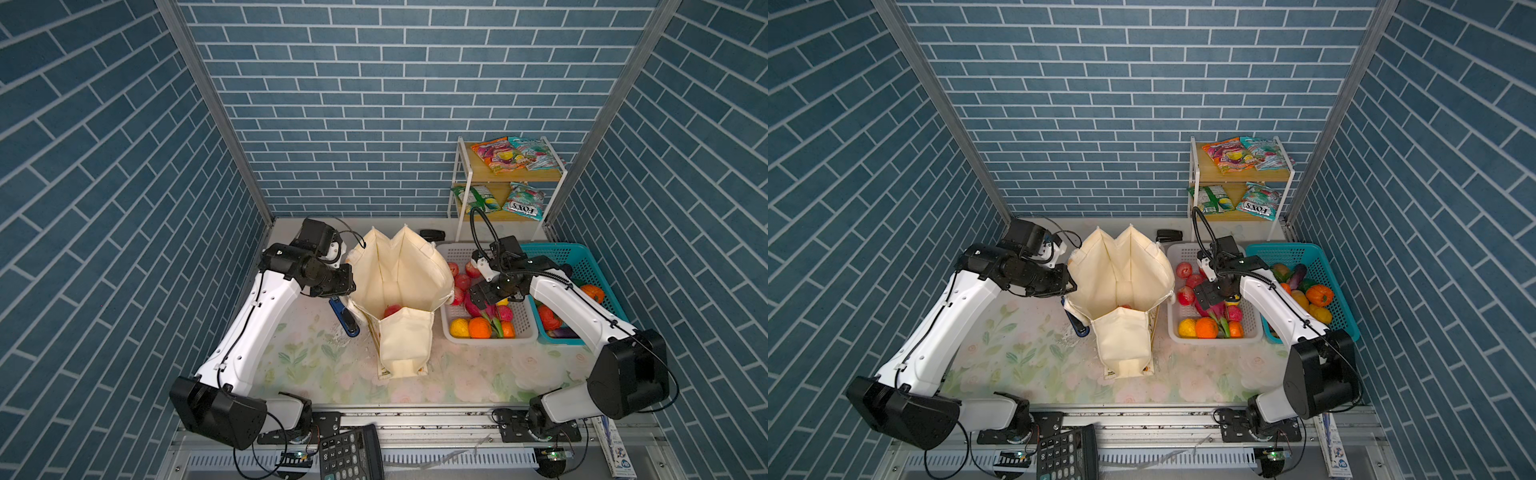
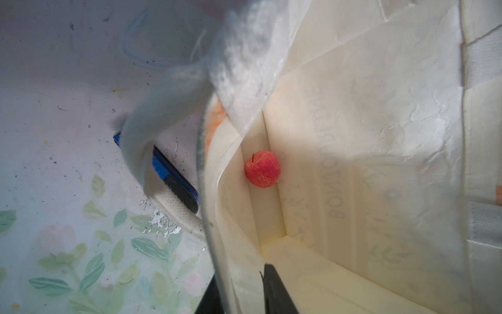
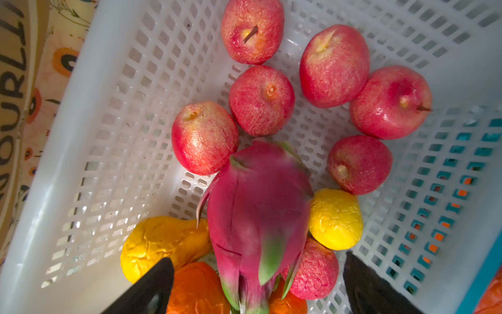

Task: Place the food into the grocery bag and tie it
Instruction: 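Move the right gripper back over the white basket toward the dragon fruit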

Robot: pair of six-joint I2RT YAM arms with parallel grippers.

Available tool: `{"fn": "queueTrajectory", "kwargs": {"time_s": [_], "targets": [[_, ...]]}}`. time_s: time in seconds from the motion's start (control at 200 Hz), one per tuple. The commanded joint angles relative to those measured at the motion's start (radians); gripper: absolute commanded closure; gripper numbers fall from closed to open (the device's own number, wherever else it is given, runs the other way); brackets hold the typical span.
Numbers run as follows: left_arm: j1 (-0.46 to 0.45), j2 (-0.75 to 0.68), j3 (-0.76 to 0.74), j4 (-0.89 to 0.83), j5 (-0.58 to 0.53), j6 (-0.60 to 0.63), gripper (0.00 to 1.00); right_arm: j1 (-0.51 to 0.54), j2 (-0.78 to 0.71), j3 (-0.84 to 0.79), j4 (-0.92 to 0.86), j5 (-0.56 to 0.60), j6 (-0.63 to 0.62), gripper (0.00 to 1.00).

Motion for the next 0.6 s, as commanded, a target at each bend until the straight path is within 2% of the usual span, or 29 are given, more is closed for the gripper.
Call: {"fn": "queueTrajectory", "kwargs": {"time_s": [0.0,0.25,0.595], "targets": [[-0.009,-0.029,0.000,-0.032,-0.005,0.005,0.72,0.002,0.043,-0.001,-0.016,-0.021,-0.074,0.01],[-0.009,-0.040,-0.008,-0.027,-0.002,-0.008,0.68,0.002,0.133,0.051,-0.077,0.022,-0.050,0.01],[-0.008,-0.041,-0.006,-0.038,-0.005,-0.005,0.67,0.006,0.177,0.032,-0.040,0.047,0.026,0.01]]}}
